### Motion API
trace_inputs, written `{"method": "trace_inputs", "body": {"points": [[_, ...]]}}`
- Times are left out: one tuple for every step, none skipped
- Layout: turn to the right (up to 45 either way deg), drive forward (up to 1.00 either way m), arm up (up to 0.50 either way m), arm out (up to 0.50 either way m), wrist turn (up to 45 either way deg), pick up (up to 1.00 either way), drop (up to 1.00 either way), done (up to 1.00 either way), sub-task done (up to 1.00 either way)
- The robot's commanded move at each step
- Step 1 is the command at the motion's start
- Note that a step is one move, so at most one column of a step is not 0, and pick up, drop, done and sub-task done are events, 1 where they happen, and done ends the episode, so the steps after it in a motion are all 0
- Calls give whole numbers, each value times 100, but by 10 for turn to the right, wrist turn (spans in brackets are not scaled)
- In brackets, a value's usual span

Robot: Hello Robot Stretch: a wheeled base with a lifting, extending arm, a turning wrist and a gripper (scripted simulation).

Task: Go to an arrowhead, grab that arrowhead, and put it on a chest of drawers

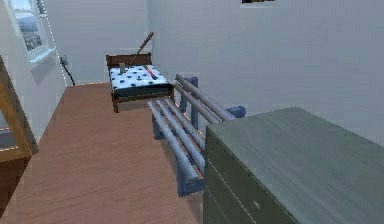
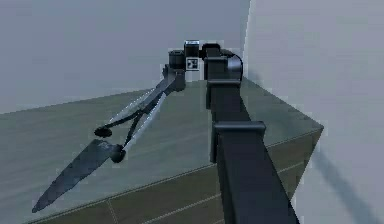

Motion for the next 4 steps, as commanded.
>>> {"method": "trace_inputs", "body": {"points": [[0,0,0,0,390,0,0,0,0],[0,0,-12,0,0,0,0,0,0],[0,0,0,0,0,0,100,0,0],[0,0,0,-10,0,0,0,0,0]]}}
